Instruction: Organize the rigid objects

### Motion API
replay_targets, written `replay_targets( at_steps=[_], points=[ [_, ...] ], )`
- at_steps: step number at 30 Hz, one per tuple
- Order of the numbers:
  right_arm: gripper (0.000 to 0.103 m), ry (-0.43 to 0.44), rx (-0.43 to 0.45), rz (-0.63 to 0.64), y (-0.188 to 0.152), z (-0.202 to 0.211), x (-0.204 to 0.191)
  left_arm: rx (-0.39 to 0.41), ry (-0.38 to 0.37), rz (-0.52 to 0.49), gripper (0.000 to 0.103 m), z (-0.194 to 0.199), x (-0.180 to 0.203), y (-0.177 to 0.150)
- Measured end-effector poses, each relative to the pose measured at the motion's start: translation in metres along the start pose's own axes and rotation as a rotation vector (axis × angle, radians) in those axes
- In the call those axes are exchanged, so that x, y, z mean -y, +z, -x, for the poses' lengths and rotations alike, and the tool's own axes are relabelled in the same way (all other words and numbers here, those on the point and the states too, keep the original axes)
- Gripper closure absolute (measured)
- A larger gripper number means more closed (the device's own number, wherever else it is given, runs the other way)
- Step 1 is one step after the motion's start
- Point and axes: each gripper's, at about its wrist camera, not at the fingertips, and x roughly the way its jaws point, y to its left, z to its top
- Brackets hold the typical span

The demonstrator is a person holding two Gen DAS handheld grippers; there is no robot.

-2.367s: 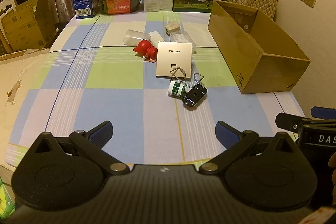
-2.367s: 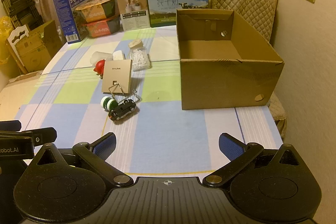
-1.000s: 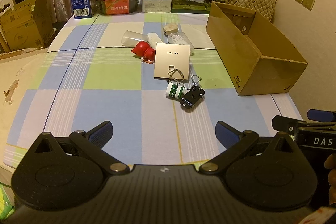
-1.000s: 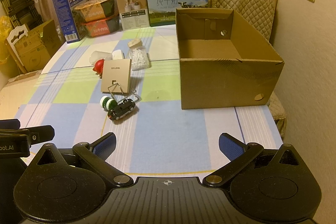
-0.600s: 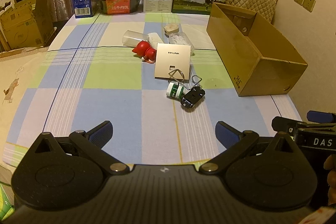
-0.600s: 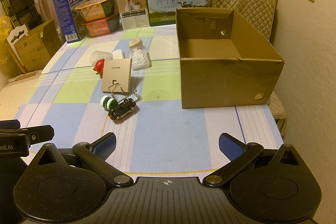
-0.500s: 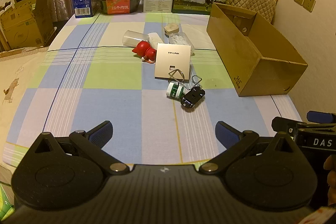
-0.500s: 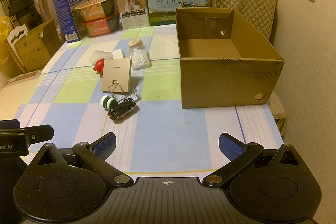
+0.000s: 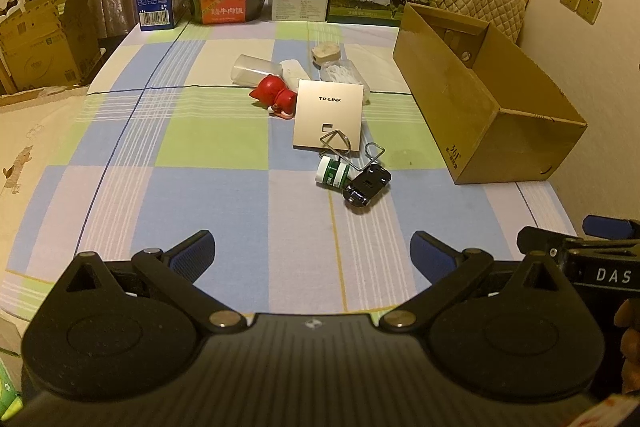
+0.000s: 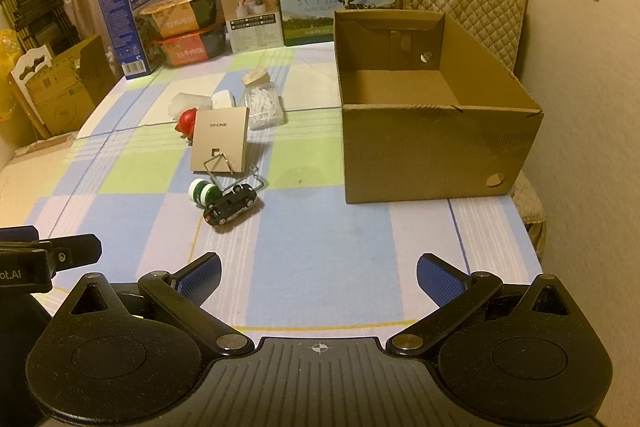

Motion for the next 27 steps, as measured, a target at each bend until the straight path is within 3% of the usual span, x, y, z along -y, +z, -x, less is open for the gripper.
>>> replay_targets(
  at_steps=[6, 15, 27],
  points=[
    [0.002, 0.005, -0.009, 0.0, 0.001, -0.006, 0.001, -0.012, -0.017, 0.001, 0.001, -0.007, -0.004, 0.004],
    [0.002, 0.095, 0.008, 0.072, 0.007, -0.021, -0.011, -0.017, -0.05, -0.047, 0.001, -0.03, -0.022, 0.027],
    [0.002, 0.229, 0.013, 0.247, 0.019, -0.084, -0.038, 0.01, -0.117, -0.21, 0.001, -0.094, -0.045, 0.065]
  ],
)
